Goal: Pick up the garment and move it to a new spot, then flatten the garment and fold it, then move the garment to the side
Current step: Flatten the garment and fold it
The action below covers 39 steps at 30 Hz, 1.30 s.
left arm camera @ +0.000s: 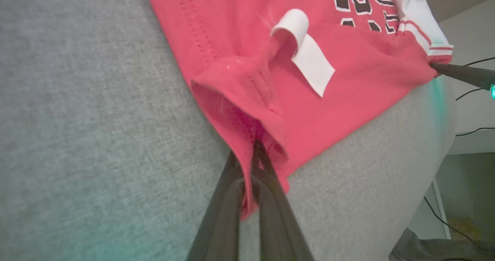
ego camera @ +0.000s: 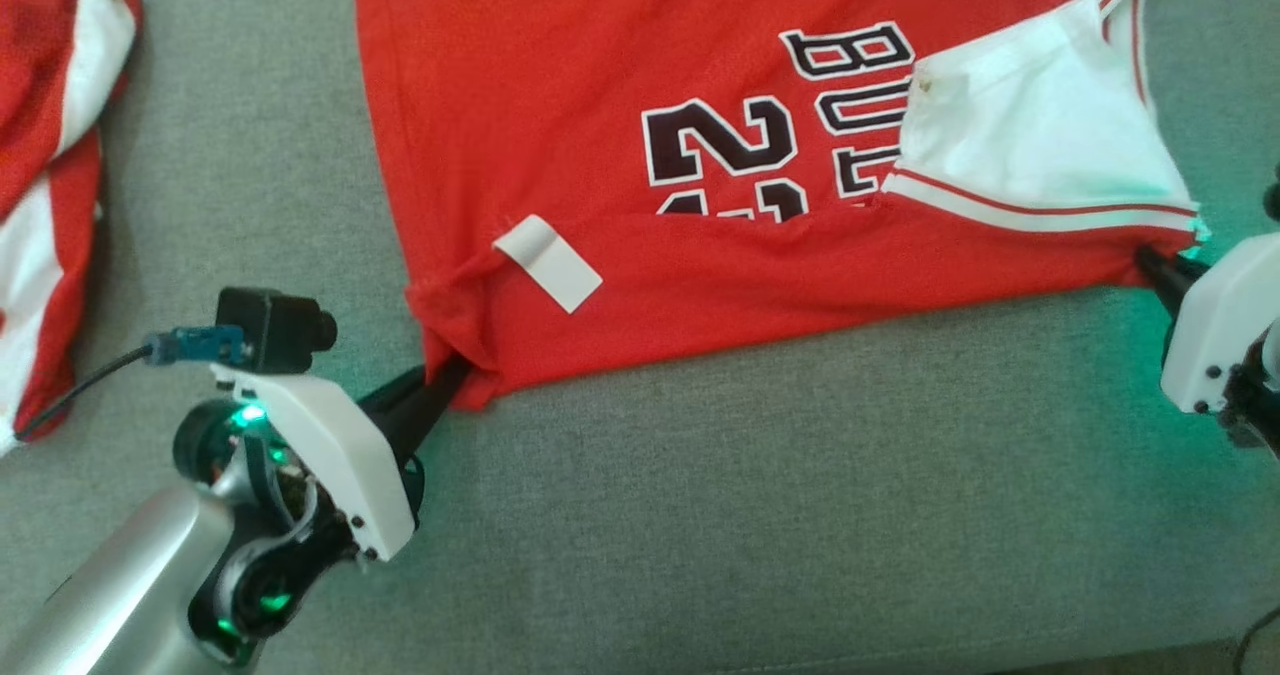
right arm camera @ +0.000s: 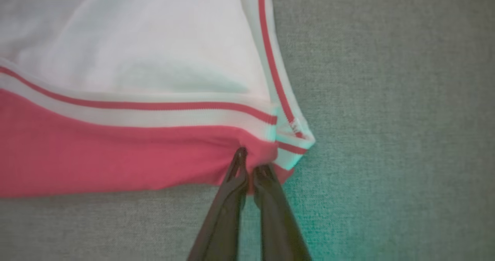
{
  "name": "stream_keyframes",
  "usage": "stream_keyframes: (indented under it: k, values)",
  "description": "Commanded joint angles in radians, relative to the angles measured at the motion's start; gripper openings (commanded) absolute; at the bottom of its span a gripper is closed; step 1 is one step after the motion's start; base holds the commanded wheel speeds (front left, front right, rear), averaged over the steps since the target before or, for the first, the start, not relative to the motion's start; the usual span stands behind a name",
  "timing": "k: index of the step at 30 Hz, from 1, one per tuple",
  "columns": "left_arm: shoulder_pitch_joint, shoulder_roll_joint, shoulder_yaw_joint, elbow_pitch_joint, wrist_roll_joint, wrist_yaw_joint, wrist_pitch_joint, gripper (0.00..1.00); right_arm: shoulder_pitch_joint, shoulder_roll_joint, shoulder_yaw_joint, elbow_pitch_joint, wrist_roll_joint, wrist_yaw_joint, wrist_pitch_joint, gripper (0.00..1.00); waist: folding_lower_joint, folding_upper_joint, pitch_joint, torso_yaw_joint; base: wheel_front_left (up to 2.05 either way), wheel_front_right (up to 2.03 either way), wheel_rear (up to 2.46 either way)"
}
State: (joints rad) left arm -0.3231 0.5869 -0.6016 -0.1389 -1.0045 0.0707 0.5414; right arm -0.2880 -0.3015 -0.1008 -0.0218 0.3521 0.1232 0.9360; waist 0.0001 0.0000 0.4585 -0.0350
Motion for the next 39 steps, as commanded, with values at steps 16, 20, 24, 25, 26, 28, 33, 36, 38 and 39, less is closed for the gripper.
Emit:
stream_keyframes:
  k: [16, 20, 24, 25, 26, 28, 33, 36, 38, 39]
  values:
    - [0.284, 0.183, 0.081, -0.22, -0.239, -0.039, 0.076, 0.0, 0.356, -0.165, -0.123, -0.285, 0.235, 0.008, 0.264, 0.0, -0.0001, 0.0, -0.128, 0.006, 0.0, 0.0, 0.0]
    - [0.344, 0.167, 0.069, -0.218, -0.206, -0.025, 0.019, 0.46, 0.438, -0.151, -0.125, -0.308, 0.219, 0.008, 0.236, 0.49, -0.0001, 0.0, -0.114, 0.006, 0.0, 0.0, 0.0]
    - [0.343, 0.158, 0.057, -0.2, -0.139, -0.022, -0.023, 1.0, 0.465, -0.156, -0.131, -0.321, 0.17, 0.008, 0.158, 1.0, -0.0001, 0.0, -0.111, 0.009, 0.0, 0.0, 0.0]
    - [0.342, 0.157, 0.065, -0.199, -0.128, -0.014, -0.037, 1.0, 0.474, -0.155, -0.143, -0.331, 0.175, 0.008, 0.149, 1.0, -0.0001, 0.0, -0.112, 0.01, 0.0, 0.0, 0.0]
    - [0.344, 0.157, 0.075, -0.201, -0.124, -0.006, -0.05, 1.0, 0.484, -0.16, -0.157, -0.347, 0.178, 0.008, 0.143, 1.0, -0.0001, 0.0, -0.113, 0.011, 0.0, 0.0, 0.0]
    - [0.348, 0.164, 0.087, -0.206, -0.12, 0.0, -0.062, 1.0, 0.494, -0.168, -0.171, -0.369, 0.186, 0.008, 0.14, 1.0, -0.0001, 0.0, -0.112, 0.011, 0.0, 0.0, 0.0]
    - [0.331, 0.243, 0.209, -0.254, -0.098, 0.028, -0.125, 1.0, 0.393, -0.166, -0.281, -0.495, 0.257, 0.008, 0.13, 1.0, -0.0001, 0.0, -0.071, 0.01, 0.0, 0.0, 0.0]
    - [0.226, 0.269, 0.25, -0.263, -0.041, 0.046, -0.127, 1.0, 0.223, -0.181, -0.268, -0.498, 0.244, 0.008, 0.13, 1.0, -0.0001, 0.0, -0.012, 0.024, 0.0, 0.0, 0.0]
    - [0.118, 0.242, 0.241, -0.246, -0.006, 0.052, -0.115, 1.0, 0.076, -0.177, -0.224, -0.453, 0.208, 0.008, 0.118, 1.0, -0.0001, 0.0, 0.035, 0.038, 0.0, 0.0, 0.0]
    - [0.06, 0.219, 0.227, -0.226, 0.012, 0.053, -0.106, 1.0, 0.001, -0.175, -0.187, -0.419, 0.179, 0.008, 0.109, 1.0, -0.0001, 0.0, 0.057, 0.046, 0.0, 0.0, 0.0]
